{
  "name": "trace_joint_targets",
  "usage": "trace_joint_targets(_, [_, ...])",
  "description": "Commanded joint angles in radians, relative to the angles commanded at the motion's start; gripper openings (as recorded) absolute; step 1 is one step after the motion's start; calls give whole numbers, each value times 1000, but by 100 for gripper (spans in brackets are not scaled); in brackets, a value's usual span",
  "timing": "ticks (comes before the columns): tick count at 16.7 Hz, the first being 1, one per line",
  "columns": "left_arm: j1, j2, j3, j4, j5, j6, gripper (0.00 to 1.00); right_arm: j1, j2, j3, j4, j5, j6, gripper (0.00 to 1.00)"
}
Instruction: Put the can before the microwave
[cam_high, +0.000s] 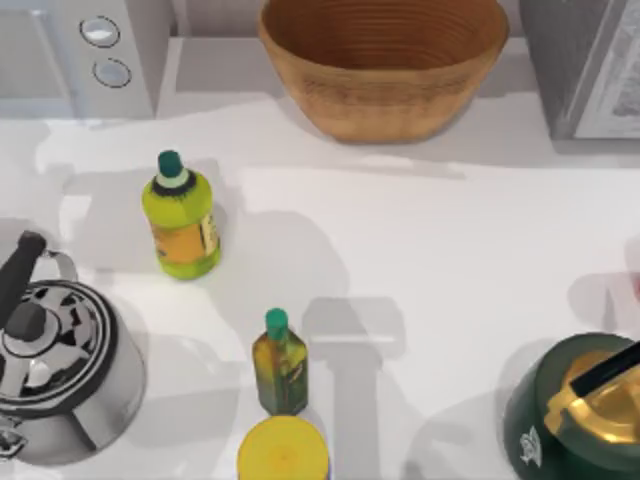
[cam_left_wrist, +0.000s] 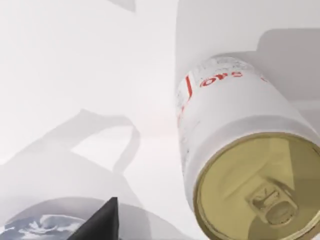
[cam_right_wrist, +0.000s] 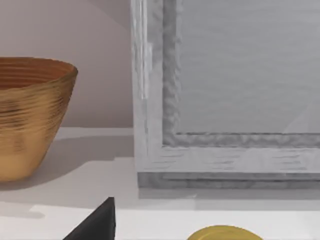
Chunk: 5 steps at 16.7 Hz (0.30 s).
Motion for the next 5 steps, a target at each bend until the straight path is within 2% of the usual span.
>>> trace_joint_targets(5, [-3,-2,98,-96,1,1,100,0,0,0,0,0,0,100])
